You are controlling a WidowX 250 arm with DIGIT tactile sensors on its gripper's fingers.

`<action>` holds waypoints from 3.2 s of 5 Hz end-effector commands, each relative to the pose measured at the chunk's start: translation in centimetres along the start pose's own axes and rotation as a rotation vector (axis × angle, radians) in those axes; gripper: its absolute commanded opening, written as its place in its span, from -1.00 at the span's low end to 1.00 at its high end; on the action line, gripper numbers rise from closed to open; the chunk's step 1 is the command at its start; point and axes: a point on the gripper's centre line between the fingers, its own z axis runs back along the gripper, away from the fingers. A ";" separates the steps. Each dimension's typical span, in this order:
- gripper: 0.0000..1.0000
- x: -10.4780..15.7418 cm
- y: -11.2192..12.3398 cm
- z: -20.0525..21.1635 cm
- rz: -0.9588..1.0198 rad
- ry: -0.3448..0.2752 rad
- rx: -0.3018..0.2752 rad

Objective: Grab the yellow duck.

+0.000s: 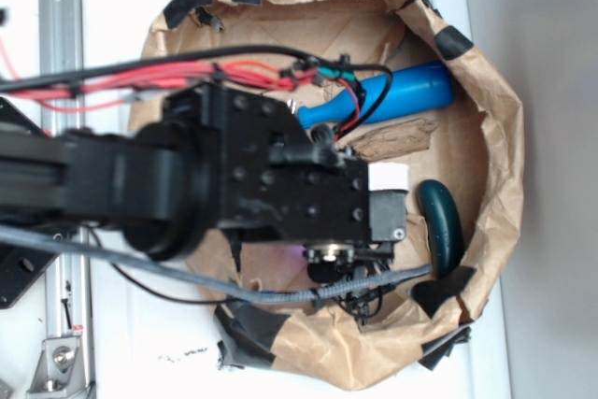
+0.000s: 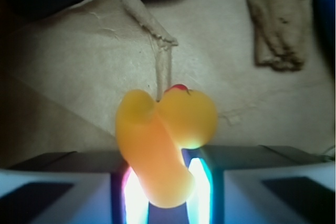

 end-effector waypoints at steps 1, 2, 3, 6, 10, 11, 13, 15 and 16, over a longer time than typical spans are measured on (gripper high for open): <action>-0.03 1.1 2.5 10.2 0.032 -0.170 -0.044; 1.00 0.9 3.3 11.6 0.068 -0.173 -0.008; 1.00 0.8 3.8 12.4 0.079 -0.183 -0.007; 1.00 0.7 3.0 3.0 -0.113 -0.068 -0.013; 1.00 0.2 5.9 5.5 -0.089 -0.120 0.015; 1.00 0.2 6.1 3.6 -0.100 -0.085 0.054; 1.00 -0.6 4.3 -0.7 -0.179 -0.010 0.079; 1.00 -4.5 0.1 -1.6 -0.280 0.050 0.003; 1.00 -4.3 -0.6 -1.8 -0.301 0.039 0.015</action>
